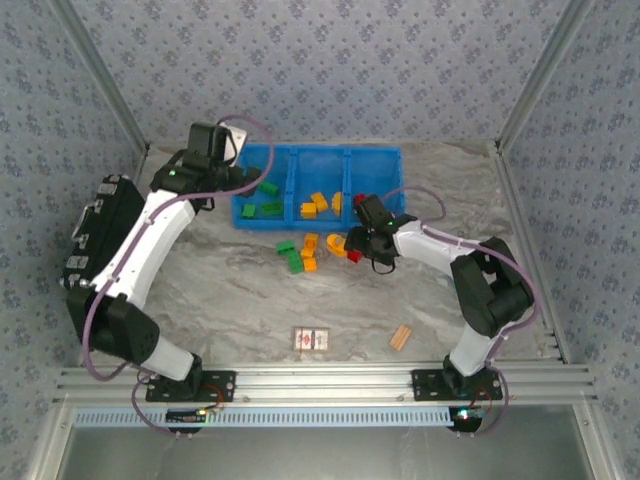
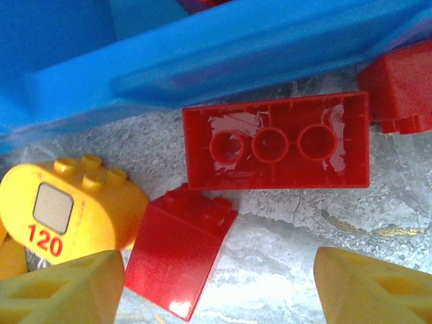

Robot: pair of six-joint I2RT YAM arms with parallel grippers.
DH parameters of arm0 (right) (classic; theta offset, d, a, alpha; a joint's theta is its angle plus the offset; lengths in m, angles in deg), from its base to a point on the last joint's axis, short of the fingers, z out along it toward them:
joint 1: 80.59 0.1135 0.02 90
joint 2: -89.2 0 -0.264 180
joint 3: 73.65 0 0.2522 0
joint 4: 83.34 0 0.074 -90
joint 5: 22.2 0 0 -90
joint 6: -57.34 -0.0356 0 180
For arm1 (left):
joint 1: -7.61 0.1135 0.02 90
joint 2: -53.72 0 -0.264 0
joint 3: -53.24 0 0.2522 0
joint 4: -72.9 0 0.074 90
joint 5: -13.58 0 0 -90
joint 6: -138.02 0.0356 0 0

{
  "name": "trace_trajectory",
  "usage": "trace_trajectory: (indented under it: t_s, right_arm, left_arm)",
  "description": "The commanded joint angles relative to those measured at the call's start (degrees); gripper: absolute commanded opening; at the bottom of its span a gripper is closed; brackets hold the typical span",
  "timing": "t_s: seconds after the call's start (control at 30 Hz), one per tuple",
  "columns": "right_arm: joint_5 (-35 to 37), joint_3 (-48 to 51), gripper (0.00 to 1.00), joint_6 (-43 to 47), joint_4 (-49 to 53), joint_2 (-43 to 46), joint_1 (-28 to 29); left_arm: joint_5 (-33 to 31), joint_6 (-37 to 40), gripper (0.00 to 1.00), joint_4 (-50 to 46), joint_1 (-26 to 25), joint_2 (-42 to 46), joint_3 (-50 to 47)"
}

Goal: Sort the legos into containers by color
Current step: Pick up the lego from the center of the table.

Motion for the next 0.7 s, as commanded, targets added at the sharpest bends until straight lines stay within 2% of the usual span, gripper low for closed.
trace_trajectory:
  t_s: [0.0,0.1,0.17,0.53,0.67]
  right_arm:
    - [2.93,-2.58,0.88,-3.33,3.72,-1.81,0.29]
    - [3.5,-3.38,0.89,-4.24,4.18,-2.57,0.33]
    - [3.33,-4.24,0.87,-4.39,4.71,-3.33,0.21]
    - [4.98,-8.86,0.72,-4.48,8.47,-8.25,1.69]
    - [6.1,-8.86,0.61,-3.27,8.29,-9.16,2.3]
  left_arm:
    - [0.89,-1.63,1.0,1.6,-0.18,6.29,-3.44]
    - [-0.34,-0.26,1.0,2.32,-0.2,8.9,-7.06]
    - [-1.39,0.58,1.0,1.76,-0.18,9.49,-8.02]
    - [-2.31,2.1,1.0,2.17,-0.1,11.78,-9.85]
    - [-2.01,2.14,1.0,2.26,-0.11,12.1,-10.09]
